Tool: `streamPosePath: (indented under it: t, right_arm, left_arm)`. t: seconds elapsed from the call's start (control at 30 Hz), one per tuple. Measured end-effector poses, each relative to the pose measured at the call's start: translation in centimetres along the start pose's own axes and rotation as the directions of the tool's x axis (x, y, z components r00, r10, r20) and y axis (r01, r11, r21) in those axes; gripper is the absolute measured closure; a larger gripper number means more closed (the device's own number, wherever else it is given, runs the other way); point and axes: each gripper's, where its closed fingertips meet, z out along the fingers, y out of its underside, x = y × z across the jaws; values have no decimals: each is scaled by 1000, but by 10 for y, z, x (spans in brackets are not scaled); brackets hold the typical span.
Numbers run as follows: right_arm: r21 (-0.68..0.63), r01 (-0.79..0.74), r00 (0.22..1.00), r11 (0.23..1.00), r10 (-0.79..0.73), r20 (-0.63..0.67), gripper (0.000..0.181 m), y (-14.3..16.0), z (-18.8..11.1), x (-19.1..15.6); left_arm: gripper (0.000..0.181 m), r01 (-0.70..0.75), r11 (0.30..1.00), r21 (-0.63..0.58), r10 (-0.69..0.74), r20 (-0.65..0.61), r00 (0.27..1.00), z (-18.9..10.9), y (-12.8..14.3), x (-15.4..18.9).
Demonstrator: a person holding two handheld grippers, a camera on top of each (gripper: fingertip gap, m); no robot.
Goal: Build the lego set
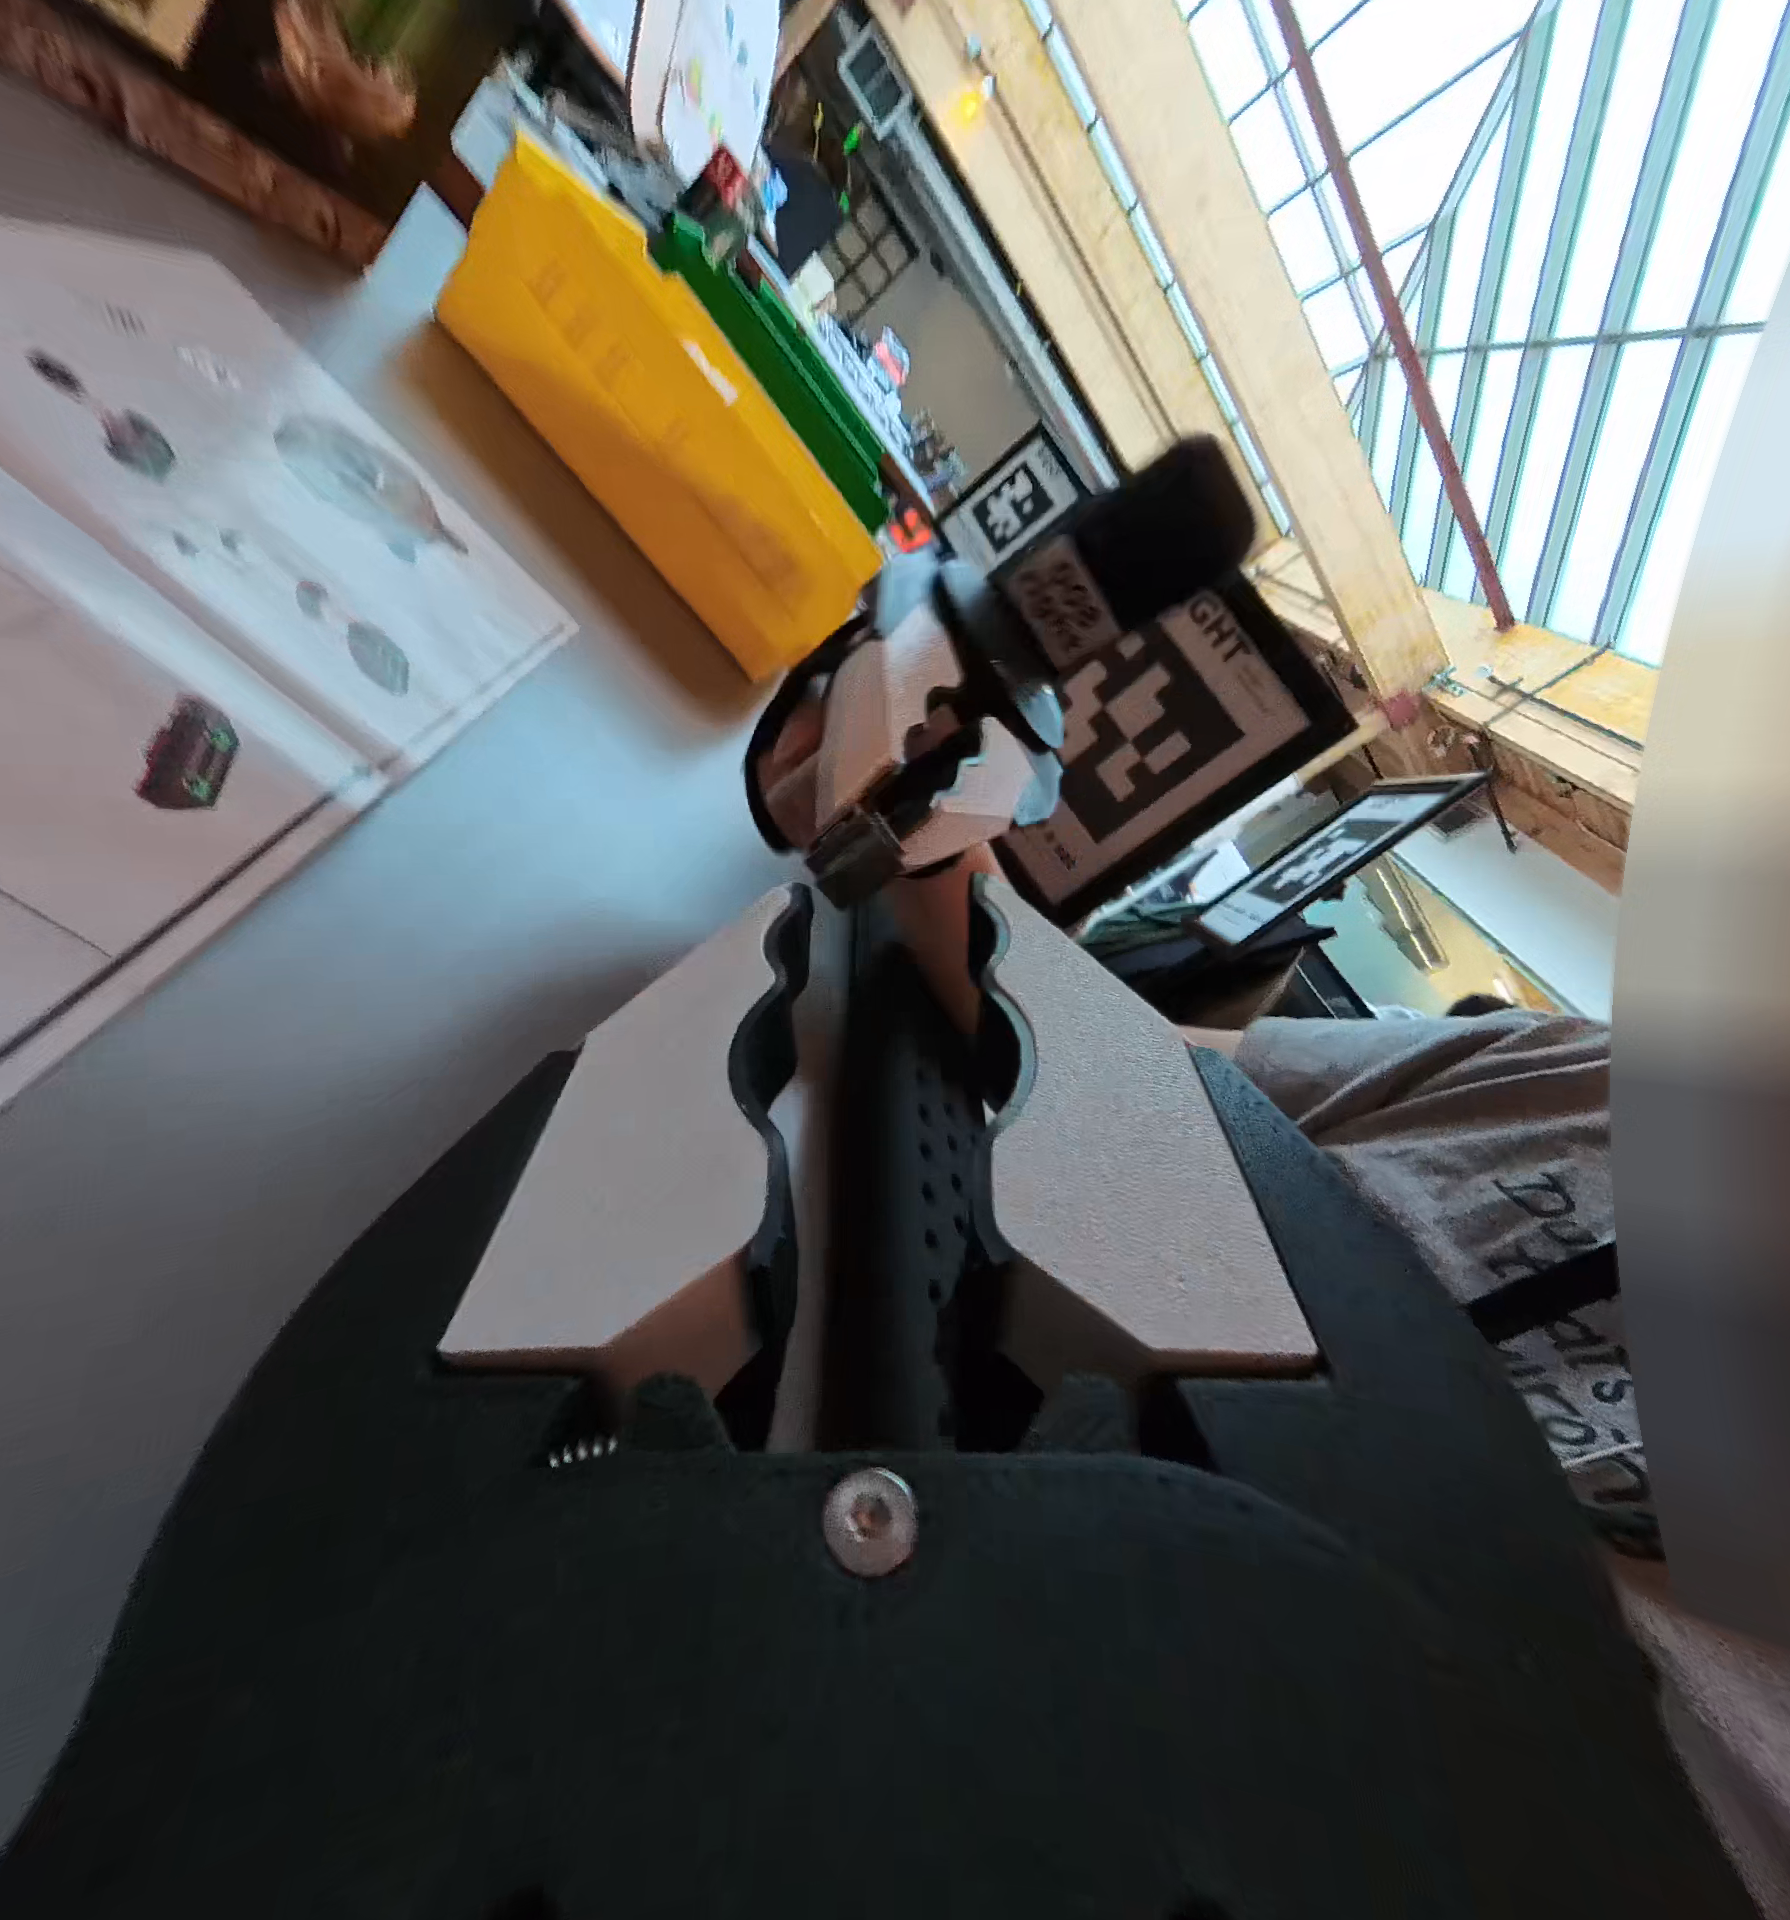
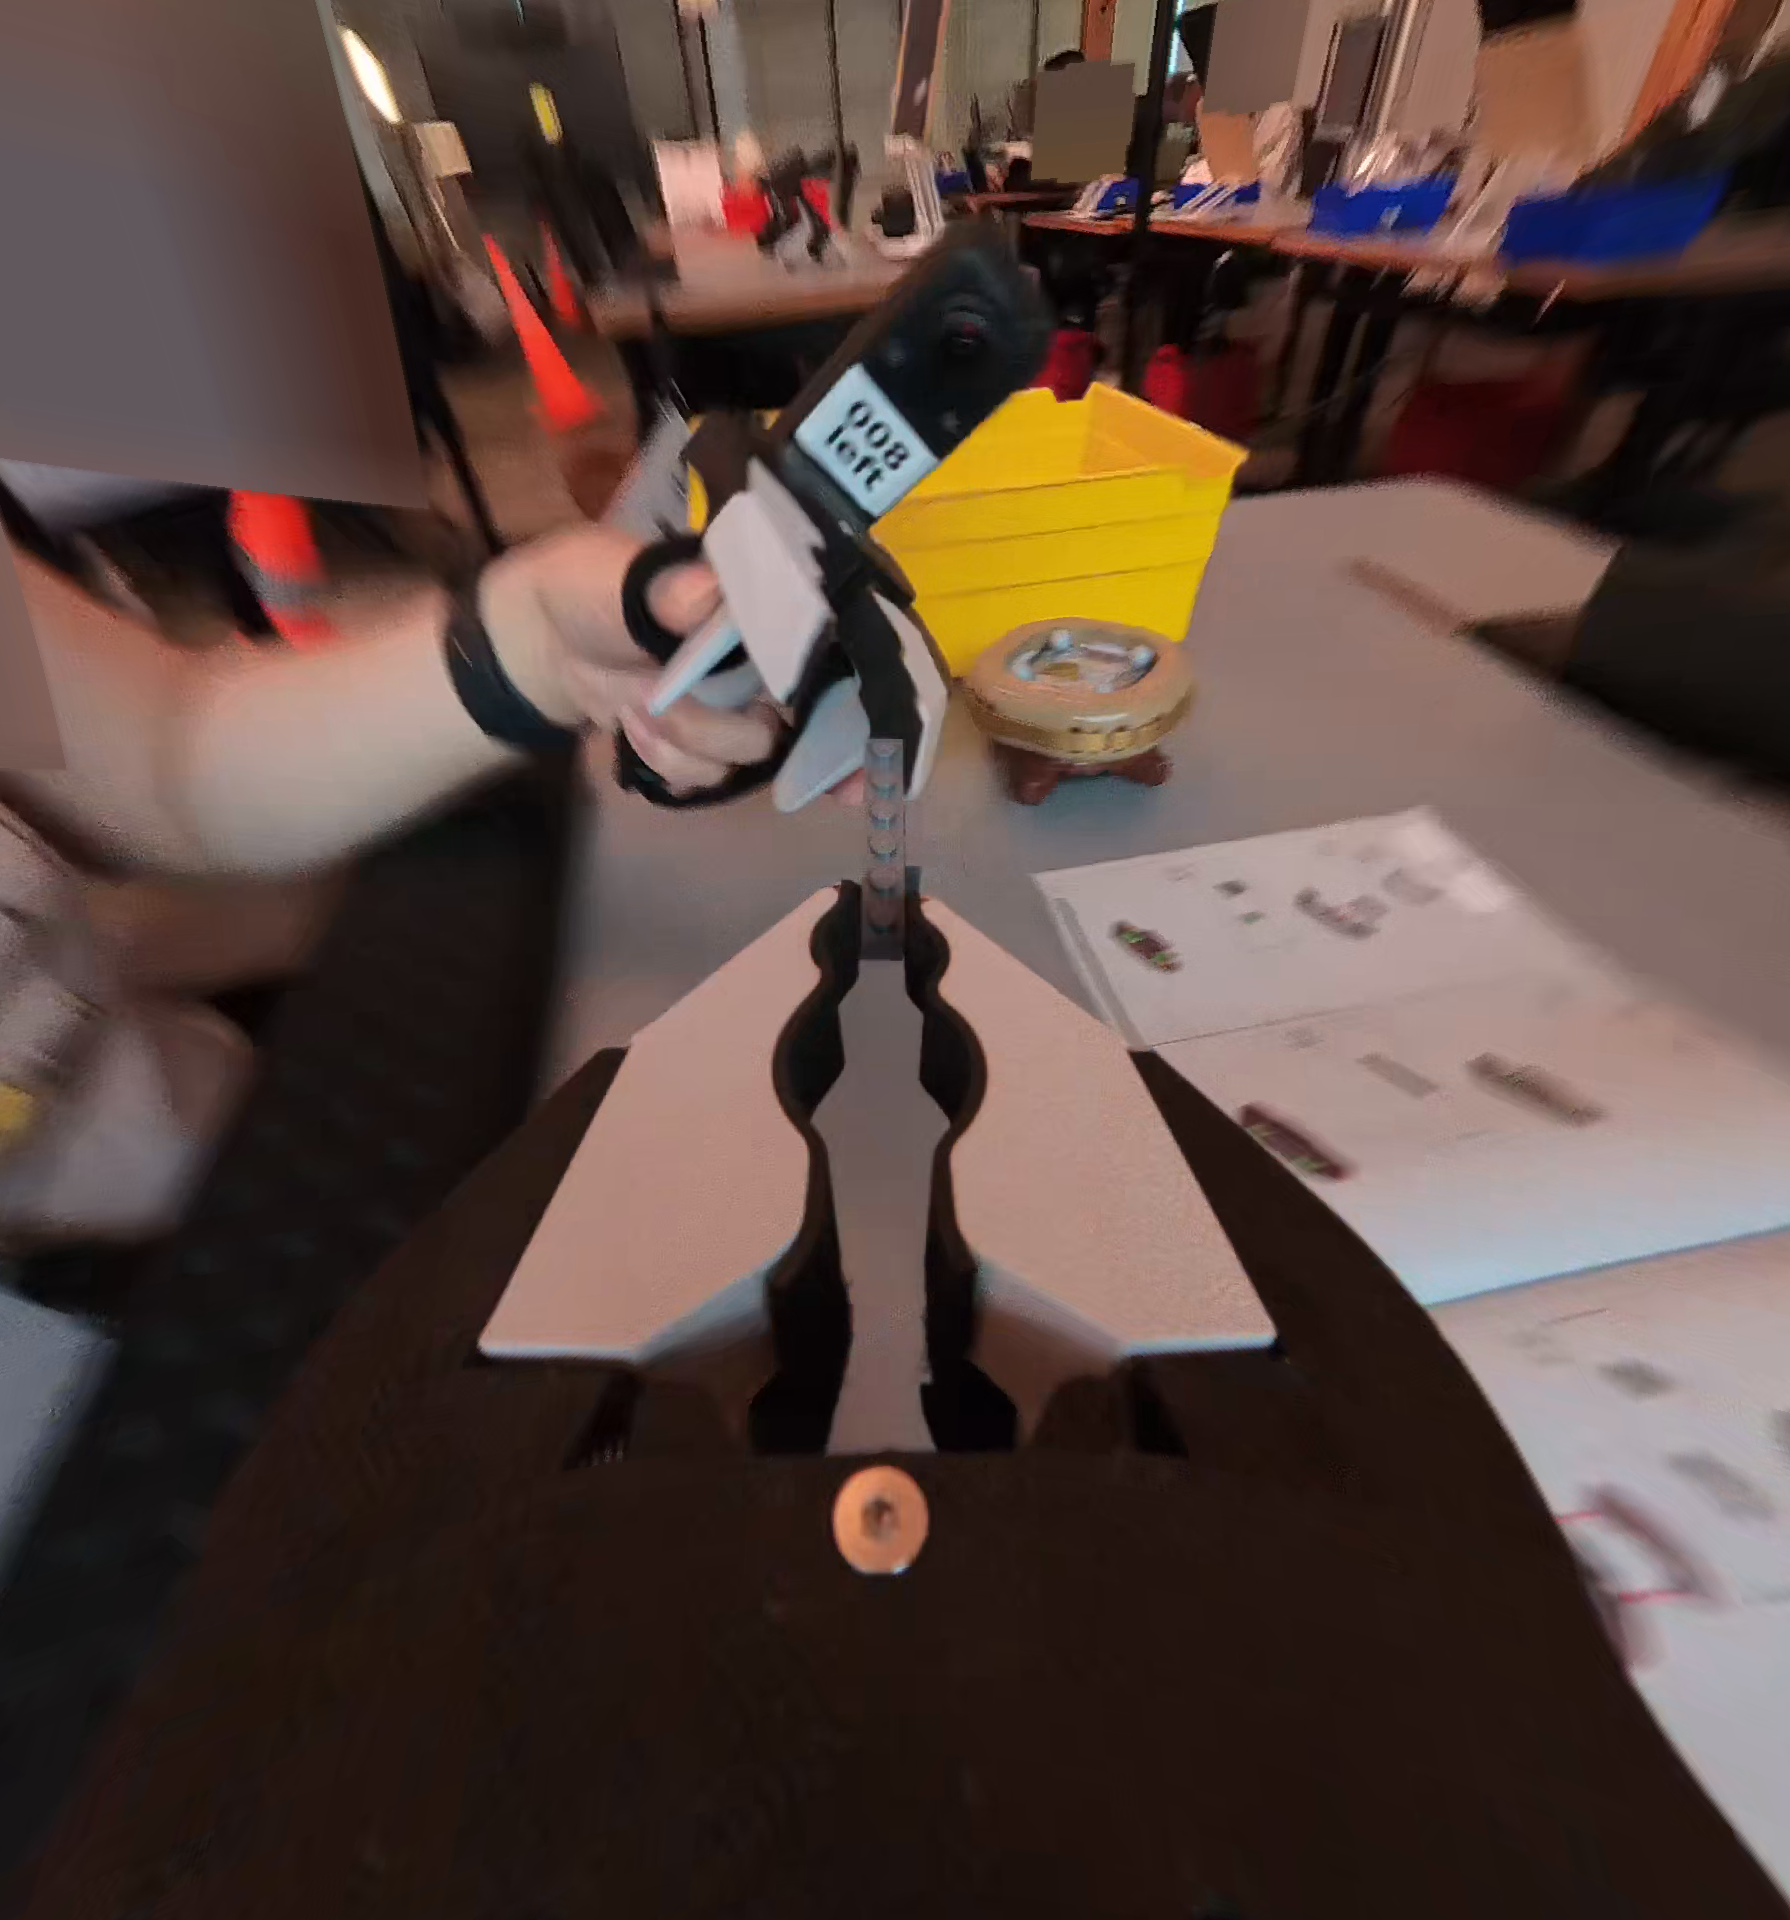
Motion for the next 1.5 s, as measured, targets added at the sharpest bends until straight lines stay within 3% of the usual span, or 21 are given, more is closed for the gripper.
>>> streamPosePath:
  t: [0.1,0.33,0.4,0.5,0.6,0.73,1.03,1.5]
  right_arm:
    - [82,-316,943,945,303,136,175,-8,-13,8]
    - [77,-368,919,927,350,180,175,-9,-15,3]
    - [29,-337,934,941,330,139,175,2,-8,5]
    - [-76,-151,986,986,156,64,175,27,13,9]
    - [-215,16,999,976,-6,45,175,55,29,13]
    - [-285,64,996,956,-46,70,175,71,35,13]
    - [-380,116,990,918,-76,117,175,95,39,9]
    - [-425,243,958,872,-145,248,175,105,50,6]
  left_arm:
    - [153,-109,993,49,106,61,993,-10,-13,2]
    - [157,-153,987,38,150,77,986,-11,-12,3]
    - [159,-185,982,43,179,118,977,-13,-15,-1]
    - [162,-317,942,115,284,235,930,-26,-34,-1]
    - [160,-509,841,182,409,402,820,-48,-59,5]
    - [165,-648,749,140,480,559,676,-64,-70,5]
    - [162,-572,808,142,442,495,748,-56,-63,0]
    - [164,-564,814,140,445,473,760,-54,-61,2]
